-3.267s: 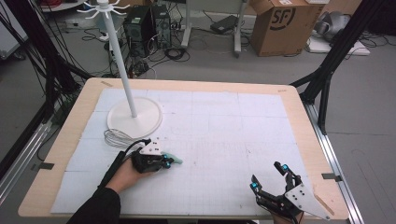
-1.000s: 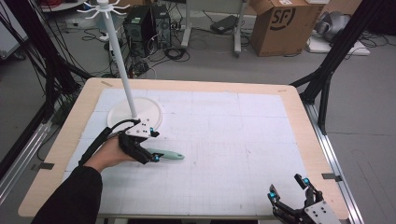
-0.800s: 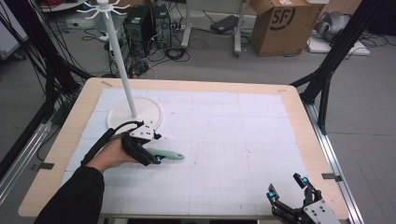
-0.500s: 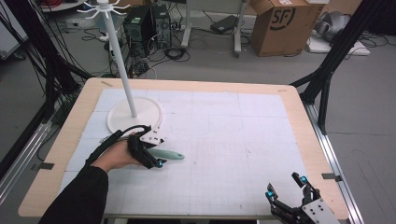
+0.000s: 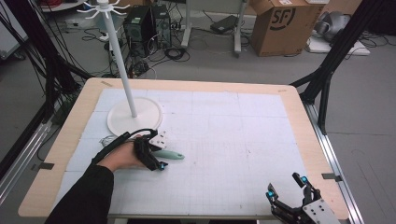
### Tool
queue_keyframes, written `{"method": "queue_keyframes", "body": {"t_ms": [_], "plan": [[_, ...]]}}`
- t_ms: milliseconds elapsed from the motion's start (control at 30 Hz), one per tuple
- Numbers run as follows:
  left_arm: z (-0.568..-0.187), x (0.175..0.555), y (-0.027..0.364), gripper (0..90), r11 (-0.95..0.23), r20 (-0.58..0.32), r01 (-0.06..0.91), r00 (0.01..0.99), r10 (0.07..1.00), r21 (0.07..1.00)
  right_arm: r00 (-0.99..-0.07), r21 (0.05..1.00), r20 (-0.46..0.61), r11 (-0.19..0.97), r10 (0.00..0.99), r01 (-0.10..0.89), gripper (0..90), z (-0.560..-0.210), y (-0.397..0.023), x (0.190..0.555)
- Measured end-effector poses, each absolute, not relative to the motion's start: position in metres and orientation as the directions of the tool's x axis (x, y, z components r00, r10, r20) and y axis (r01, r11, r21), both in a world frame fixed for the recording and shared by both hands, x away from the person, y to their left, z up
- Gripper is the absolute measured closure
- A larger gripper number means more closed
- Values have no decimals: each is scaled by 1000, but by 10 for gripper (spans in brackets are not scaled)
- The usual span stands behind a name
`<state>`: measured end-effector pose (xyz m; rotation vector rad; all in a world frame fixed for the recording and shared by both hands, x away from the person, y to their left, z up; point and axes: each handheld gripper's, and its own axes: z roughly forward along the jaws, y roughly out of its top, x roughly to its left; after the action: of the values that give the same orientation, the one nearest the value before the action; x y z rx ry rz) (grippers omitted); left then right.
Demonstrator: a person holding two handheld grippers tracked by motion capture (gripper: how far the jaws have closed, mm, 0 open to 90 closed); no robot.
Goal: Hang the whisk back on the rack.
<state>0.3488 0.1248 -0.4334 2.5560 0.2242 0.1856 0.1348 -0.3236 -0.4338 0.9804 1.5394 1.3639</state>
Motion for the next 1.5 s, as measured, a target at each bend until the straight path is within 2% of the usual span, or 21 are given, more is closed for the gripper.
{"method": "queue_keyframes", "body": {"t_ms": [233,333,667,833,1100,1167,1233,1433,1500], "plan": [[-433,352,124,382,-834,17,153,981,191,530,-347,995,-88,101,934,21,155,-434,-323,135],[-431,352,122,412,-841,12,154,982,187,519,-347,995,-84,98,934,23,156,-434,-323,135],[-429,348,120,621,-853,17,107,991,134,511,-346,995,-87,101,934,24,156,-435,-324,136],[-428,345,117,661,-863,28,95,992,125,496,-344,994,-93,107,934,22,156,-435,-324,136],[-424,342,115,671,-875,47,99,989,137,475,-342,994,-89,104,935,24,155,-435,-324,136],[-420,343,119,672,-852,23,120,988,153,509,-341,994,-90,104,936,23,155,-435,-324,136],[-411,346,128,671,-798,-16,163,982,189,581,-341,994,-89,104,936,24,155,-435,-324,136],[-383,348,157,672,-683,-24,206,964,267,701,-342,994,-95,109,935,22,155,-435,-324,136],[-378,348,165,672,-666,-23,209,961,277,716,-342,994,-96,110,935,22,155,-435,-323,136]]}}
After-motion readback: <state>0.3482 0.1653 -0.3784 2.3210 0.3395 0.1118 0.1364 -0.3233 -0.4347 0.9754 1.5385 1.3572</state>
